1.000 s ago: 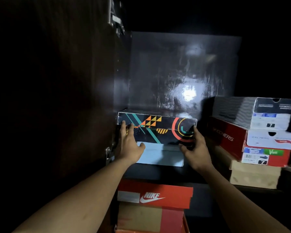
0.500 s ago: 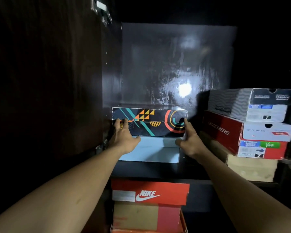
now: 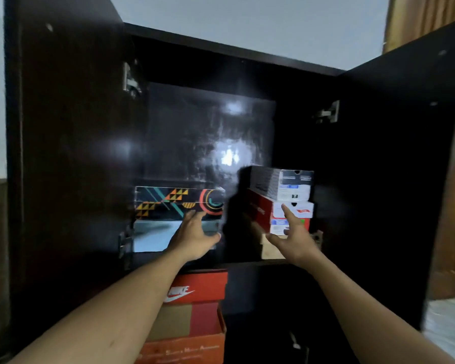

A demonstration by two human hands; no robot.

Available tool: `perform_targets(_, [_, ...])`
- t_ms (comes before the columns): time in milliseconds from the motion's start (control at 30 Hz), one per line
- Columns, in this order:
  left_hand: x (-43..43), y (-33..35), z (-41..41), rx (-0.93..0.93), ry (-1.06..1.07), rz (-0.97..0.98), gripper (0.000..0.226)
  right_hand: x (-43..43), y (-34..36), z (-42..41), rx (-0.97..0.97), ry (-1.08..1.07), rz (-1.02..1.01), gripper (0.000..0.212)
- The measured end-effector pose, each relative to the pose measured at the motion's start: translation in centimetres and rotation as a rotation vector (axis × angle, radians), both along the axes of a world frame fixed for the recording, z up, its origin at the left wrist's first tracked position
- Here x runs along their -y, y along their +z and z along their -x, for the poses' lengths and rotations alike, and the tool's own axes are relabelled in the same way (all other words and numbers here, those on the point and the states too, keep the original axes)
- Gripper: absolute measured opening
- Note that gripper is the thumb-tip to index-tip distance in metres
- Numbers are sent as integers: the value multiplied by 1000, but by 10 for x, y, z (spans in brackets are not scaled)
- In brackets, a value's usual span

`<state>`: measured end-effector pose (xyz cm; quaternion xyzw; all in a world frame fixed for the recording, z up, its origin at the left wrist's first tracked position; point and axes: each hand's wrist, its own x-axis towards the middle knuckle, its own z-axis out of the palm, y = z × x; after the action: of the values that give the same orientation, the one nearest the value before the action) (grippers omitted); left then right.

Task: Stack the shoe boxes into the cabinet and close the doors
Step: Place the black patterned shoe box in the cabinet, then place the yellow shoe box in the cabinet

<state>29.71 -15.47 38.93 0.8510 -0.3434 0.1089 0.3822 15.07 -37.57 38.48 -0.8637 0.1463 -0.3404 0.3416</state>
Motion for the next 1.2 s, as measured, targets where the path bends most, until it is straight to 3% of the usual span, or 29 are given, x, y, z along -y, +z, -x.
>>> perform_targets(233, [86, -27, 121, -94, -287, 24, 61, 4, -32, 160, -82, -327, -10, 90])
perform_targets(367, [130, -50, 194, -206, -462, -47, 72, 4, -69, 249, -135, -518, -46, 85])
perform_targets(600, [206, -88, 304, -196, -793, -161, 75, 13, -110, 385, -253, -877, -157, 85])
perform_targets(867, [257, -139, 420, -245, -1094, -345, 75, 1, -161, 516, -223, -1186, -289, 83])
perform_targets(1200, [280, -206, 556, -137, -1273, -567, 74, -37, -240, 662, -161, -1411, -504, 83])
